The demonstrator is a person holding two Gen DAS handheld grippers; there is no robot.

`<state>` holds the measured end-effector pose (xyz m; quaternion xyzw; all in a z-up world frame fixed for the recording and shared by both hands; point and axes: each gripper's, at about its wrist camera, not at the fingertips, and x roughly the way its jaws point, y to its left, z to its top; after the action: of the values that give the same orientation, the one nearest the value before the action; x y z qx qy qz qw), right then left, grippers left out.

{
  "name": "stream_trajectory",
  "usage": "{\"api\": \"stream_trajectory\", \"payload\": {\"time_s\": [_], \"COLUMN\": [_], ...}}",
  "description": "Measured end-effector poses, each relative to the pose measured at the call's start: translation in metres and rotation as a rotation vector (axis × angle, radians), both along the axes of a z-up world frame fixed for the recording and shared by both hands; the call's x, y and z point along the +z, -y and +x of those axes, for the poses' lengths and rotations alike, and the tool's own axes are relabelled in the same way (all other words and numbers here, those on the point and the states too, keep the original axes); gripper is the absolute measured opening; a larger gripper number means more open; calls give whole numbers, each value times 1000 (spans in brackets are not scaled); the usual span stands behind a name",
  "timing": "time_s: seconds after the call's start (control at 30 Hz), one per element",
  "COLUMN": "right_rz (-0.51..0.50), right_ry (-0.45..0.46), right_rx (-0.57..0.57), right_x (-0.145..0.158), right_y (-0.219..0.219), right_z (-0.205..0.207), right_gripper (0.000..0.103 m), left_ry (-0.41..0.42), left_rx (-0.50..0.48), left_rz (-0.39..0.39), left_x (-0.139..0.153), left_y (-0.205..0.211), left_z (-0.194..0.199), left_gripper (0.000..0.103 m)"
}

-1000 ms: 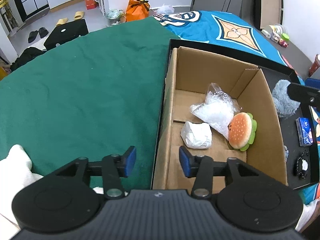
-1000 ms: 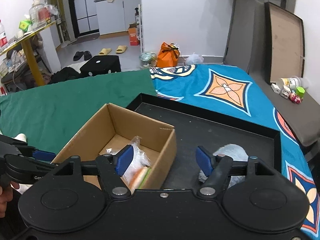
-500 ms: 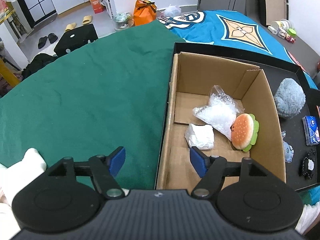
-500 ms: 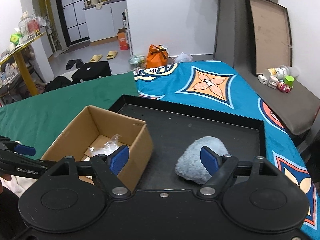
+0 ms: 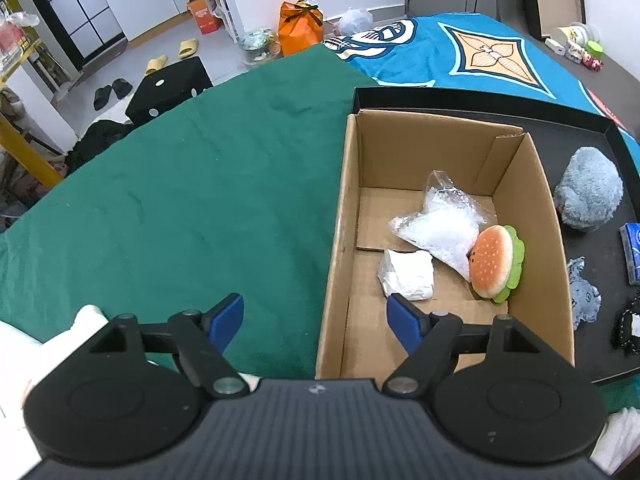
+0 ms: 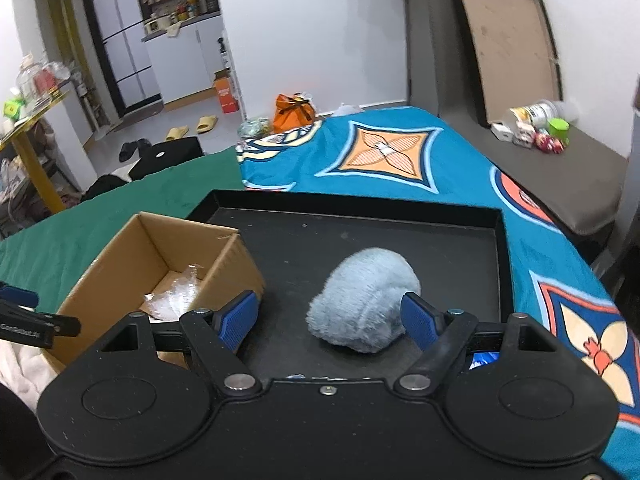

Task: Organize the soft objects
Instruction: 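Move the right gripper back over the tray to the blue-grey fluffy plush, then close the right gripper on the fluffy plush and lift it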

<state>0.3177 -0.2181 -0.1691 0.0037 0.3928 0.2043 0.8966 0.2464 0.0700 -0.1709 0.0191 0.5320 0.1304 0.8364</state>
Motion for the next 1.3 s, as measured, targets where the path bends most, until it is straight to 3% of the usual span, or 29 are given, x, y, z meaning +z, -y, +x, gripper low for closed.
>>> {"api": "stream_trajectory", "payload": {"time_s": [0.43,0.63,0.8,1.3], "right_rz": [100,141,151,171], "right_ry": [-74,-124,-142,-237], "right_rx": [-93,-130,-146,-185], "right_x": [-28,-39,-45,-74], "right_y": [27,30,28,16], "right_z": [23,37,46,71], "right_gripper": [78,85,98,98], "left_ry": [-30,-40,-60,-76], "left_rx": [12,1,-12,-20], "left_rz": [86,128,136,142], "left_x": [2,2,-2,-10], "left_y": [8,14,20,24], "left_z": [13,25,35,48], "left_gripper": [78,78,79,90]}}
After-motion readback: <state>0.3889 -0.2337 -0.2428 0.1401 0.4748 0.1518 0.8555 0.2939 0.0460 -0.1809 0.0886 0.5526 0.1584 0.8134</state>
